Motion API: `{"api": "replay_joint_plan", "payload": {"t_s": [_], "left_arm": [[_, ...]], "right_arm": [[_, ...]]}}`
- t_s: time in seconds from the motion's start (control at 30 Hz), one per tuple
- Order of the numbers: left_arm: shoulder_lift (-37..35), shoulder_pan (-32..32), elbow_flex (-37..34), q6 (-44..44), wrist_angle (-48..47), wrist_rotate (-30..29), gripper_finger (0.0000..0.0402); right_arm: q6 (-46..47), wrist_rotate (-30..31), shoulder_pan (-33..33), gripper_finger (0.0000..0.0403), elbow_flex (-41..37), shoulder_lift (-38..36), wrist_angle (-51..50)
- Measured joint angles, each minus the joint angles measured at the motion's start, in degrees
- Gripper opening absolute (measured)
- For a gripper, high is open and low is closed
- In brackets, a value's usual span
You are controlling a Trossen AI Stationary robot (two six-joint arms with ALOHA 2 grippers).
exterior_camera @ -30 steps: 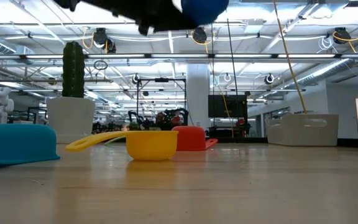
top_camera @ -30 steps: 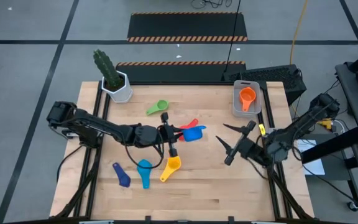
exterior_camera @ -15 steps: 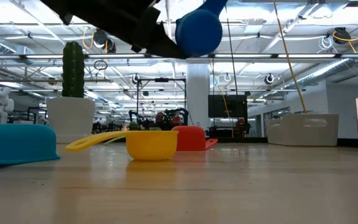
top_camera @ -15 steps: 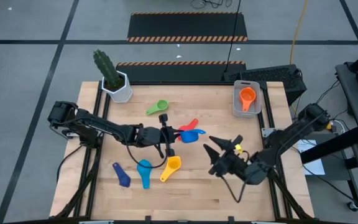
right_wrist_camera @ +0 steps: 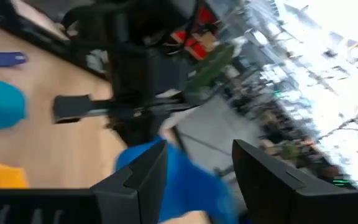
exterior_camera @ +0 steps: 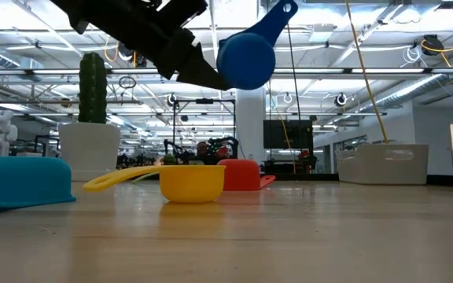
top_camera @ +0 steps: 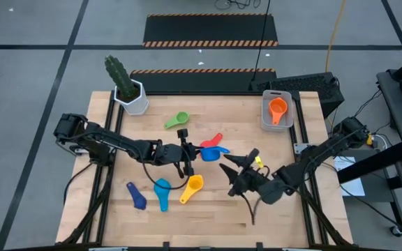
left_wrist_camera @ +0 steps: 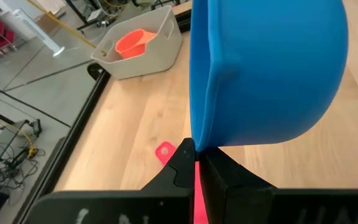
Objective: Nest measuring cups in basket
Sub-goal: Stack the dark blue measuring cup on top of the orange measuring cup in the gray bin
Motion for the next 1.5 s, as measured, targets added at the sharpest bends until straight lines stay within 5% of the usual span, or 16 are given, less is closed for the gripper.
{"api": "replay_joint_plan", "payload": {"t_s": [0.37,0.43,0.6,0.8,0.93,1.27,1.5], "left_arm": [[0.00,0.16,0.00,2.33,-1.79,-0.02,0.0006],[0.00,0.16,0.00,2.87,-1.82,-0.02,0.0009],[0.00,-0.05,0.00,4.65,-1.83,0.08,0.0005],[0.00,-0.05,0.00,5.81,-3.89,0.66,0.0006],[0.00,-0.54,0.00,6.73,-4.22,1.59,0.0007],[0.00,-1.50,0.00,8.25,-4.23,1.66,0.0008],[0.00,-1.34,0.00,8.19,-4.28,1.57,0.0008]], "right_arm": [[15.72,-36.85,-2.16,0.0193,1.63,-0.77,1.47],[20.07,-34.51,-1.41,0.0194,2.91,-0.75,-3.43],[29.41,-16.39,2.35,0.0194,5.19,-0.64,-22.30],[25.03,-1.83,7.07,0.0194,8.36,-0.71,-24.13],[22.81,-1.89,5.37,0.0193,8.46,-0.71,-25.73],[29.81,-14.52,-1.22,0.0155,8.44,-0.69,-35.73],[31.43,-14.54,-2.77,0.0117,6.78,-0.64,-36.17]]}}
